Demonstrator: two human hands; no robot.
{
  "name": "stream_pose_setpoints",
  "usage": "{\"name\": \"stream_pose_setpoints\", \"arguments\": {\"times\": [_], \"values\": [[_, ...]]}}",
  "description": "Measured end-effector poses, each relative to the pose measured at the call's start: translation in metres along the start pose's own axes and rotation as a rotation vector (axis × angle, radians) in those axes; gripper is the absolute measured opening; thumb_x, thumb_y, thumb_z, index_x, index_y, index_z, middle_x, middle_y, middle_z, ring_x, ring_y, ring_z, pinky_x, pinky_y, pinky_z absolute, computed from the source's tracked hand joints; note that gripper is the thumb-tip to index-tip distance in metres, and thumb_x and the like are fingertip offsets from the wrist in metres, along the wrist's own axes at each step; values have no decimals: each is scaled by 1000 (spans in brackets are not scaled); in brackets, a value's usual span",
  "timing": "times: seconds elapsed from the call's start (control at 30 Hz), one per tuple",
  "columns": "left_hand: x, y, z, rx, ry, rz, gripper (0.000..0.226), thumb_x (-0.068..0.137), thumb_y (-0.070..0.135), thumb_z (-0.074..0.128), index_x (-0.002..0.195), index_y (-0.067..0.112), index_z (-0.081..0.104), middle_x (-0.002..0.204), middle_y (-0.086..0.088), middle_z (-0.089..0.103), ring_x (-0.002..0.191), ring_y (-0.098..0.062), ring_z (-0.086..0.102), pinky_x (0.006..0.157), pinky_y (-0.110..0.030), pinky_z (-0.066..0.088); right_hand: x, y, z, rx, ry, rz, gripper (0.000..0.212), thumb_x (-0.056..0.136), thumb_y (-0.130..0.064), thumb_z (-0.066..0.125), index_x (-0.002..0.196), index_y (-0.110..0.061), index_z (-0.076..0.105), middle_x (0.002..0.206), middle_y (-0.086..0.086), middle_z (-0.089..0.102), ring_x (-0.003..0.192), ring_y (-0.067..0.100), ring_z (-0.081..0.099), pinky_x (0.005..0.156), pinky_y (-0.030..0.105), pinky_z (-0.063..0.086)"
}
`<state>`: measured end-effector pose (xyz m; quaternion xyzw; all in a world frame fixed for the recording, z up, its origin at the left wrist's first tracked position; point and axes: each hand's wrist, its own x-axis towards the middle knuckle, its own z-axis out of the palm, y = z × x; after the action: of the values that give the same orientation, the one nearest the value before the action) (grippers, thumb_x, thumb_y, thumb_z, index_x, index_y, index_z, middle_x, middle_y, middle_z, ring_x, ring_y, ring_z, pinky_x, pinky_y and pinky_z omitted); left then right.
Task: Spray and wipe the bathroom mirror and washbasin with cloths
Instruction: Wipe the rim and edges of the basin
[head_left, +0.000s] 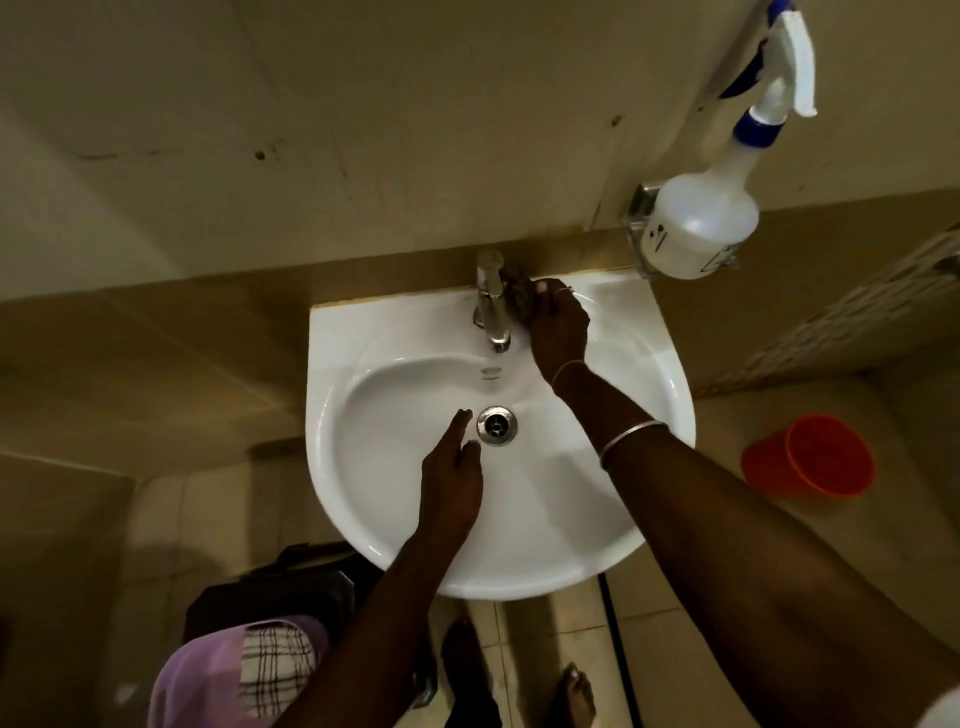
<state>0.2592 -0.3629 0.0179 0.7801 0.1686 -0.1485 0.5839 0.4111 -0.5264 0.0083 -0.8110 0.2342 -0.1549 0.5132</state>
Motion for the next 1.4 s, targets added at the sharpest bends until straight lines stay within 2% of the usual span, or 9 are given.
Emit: {"name": "stream_pose_setpoints", "arguments": {"times": [0.13, 0.23, 0.43, 0.6, 0.7, 0.83, 1.0, 1.2, 1.4], "values": [[-3, 2, 0, 13, -24, 31, 47, 104, 3, 50, 149, 19, 54, 152, -2, 54, 142, -18, 48, 117, -26, 34, -8, 12, 6, -339, -143, -227, 38, 102, -44, 37, 119, -25, 66, 119, 0, 68, 112, 24, 60, 101, 43, 48], [-7, 1, -3, 10, -49, 4, 48, 105, 6, 48, 150, 22, 53, 153, -2, 52, 143, -18, 46, 122, -35, 33, -18, 36, -2, -661, -270, -497, 68, 95, -51, 49, 155, -19, 39, 157, 8, 43, 147, 33, 33, 121, 52, 23], [-9, -8, -20, -12, -29, -17, 48, 106, 9, 45, 151, 25, 51, 154, 0, 51, 143, -18, 45, 121, -33, 33, -86, 25, 30, -334, -6, -275, 64, 100, -10, 56, 157, -20, 29, 165, 3, 12, 154, 46, 13, 120, 67, 24], [-10, -10, -36, -41, 100, 13, 45, 108, 8, 42, 151, 19, 51, 152, -1, 53, 139, -17, 48, 115, -28, 35, -121, 6, 67, -476, -146, -309, 37, 91, 0, 57, 126, -1, 68, 151, 23, 48, 144, 53, 33, 121, 60, 24], [-9, -8, -45, -68, 210, 8, 43, 108, 9, 42, 149, 19, 53, 147, -2, 57, 133, -16, 52, 112, -28, 39, -131, 7, 86, -513, -301, -614, 25, 79, 3, 66, 102, 1, 76, 146, 24, 55, 132, 57, 48, 108, 65, 43], [-10, -6, -55, -127, 277, -10, 41, 107, 8, 43, 144, 18, 58, 128, 7, 61, 115, -8, 56, 100, -25, 40, -110, 6, 84, -595, -430, -855, 52, 91, 0, 57, 143, -7, 57, 156, 18, 45, 147, 46, 35, 124, 53, 21], [-13, -6, -58, -169, 283, -39, 39, 107, 8, 44, 141, 19, 60, 126, 9, 59, 112, -7, 55, 98, -23, 39, -86, 14, 47, -752, -463, -823, 59, 99, -11, 25, 157, -12, 37, 161, 20, 37, 151, 41, 30, 122, 55, 29], [-16, -9, -53, -151, 253, -45, 41, 106, 6, 44, 142, 18, 60, 146, 0, 57, 133, -16, 52, 106, -23, 37, -73, 55, -1, -1046, -582, -1270, 57, 84, -5, 54, 141, -11, 59, 155, 16, 48, 145, 47, 39, 112, 67, 38], [-16, -9, -48, -118, 206, -53, 42, 106, 9, 44, 145, 18, 57, 147, 0, 56, 118, -4, 53, 102, -20, 35, -45, 57, 0, -1364, -653, -1553, 83, 85, -14, 75, 157, -14, 35, 164, 12, 33, 154, 32, 26, 125, 50, 11]]}}
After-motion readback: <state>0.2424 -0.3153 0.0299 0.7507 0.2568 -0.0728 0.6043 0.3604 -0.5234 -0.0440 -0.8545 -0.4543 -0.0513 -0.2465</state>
